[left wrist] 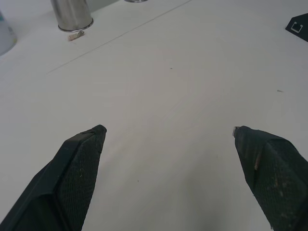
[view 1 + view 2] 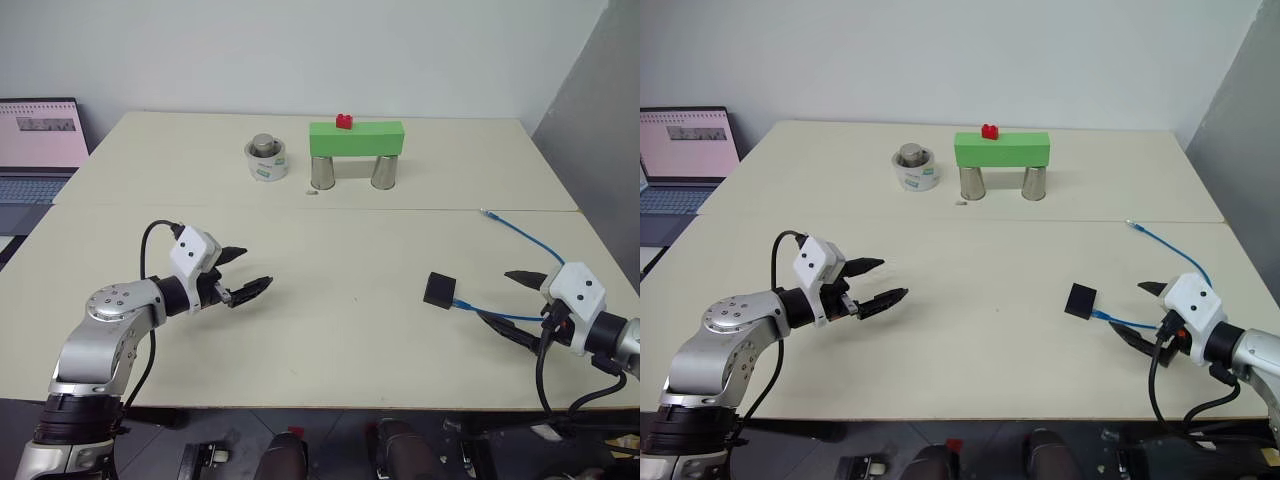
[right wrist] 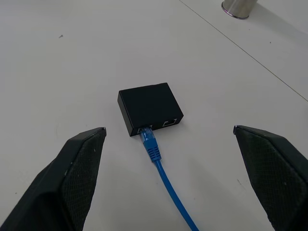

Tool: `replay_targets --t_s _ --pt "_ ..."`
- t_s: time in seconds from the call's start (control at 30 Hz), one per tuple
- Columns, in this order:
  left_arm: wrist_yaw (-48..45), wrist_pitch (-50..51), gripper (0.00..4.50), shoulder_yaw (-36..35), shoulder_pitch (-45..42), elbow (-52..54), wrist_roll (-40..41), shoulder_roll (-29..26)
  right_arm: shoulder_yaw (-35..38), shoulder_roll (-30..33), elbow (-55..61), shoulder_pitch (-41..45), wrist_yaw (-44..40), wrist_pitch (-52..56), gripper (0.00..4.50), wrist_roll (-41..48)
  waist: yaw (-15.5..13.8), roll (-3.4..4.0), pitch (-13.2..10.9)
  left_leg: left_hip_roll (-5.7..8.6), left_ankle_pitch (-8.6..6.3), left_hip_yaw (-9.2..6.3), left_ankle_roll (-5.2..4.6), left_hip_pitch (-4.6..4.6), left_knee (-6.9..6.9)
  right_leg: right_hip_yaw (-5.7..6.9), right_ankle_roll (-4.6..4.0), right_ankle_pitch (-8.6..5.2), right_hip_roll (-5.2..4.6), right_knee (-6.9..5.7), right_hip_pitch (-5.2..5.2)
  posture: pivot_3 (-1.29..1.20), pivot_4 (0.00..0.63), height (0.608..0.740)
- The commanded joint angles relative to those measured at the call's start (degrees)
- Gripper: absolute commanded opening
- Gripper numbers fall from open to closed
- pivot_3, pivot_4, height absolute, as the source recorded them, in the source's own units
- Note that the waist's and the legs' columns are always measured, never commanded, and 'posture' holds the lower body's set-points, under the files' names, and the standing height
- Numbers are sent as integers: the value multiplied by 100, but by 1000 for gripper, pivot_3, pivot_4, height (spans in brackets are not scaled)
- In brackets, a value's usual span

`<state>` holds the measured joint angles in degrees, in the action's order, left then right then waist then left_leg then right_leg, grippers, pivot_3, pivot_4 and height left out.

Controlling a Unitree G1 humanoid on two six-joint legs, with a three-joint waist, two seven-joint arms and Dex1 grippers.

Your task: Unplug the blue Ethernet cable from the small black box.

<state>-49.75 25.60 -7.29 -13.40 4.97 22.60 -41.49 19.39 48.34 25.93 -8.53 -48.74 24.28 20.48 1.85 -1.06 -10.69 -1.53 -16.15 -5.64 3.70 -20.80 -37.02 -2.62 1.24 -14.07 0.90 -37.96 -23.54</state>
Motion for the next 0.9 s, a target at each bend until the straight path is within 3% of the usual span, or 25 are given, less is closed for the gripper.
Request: replay_targets --t_s 0.03,0.5,0.9 --pt "-140 -64 4500 -173 -27 267 164 -66 124 33 138 0 -15 -68 4499 47 0 0 0 0 0 0 0 0 0 0 0 0 0 0 0 0 150 740" --pt "-327 206 4500 163 31 765 204 -62 28 37 104 -22 60 -37 4499 -161 0 0 0 0 0 0 0 0 0 0 0 0 0 0 0 0 150 740" --pt "-1269 361 4500 690 -196 832 550 -135 -968 -152 -411 366 34 -9 4499 -347 7 0 0 0 0 1 0 1 -3 -2 0 0 1 -3 0 0 150 740"
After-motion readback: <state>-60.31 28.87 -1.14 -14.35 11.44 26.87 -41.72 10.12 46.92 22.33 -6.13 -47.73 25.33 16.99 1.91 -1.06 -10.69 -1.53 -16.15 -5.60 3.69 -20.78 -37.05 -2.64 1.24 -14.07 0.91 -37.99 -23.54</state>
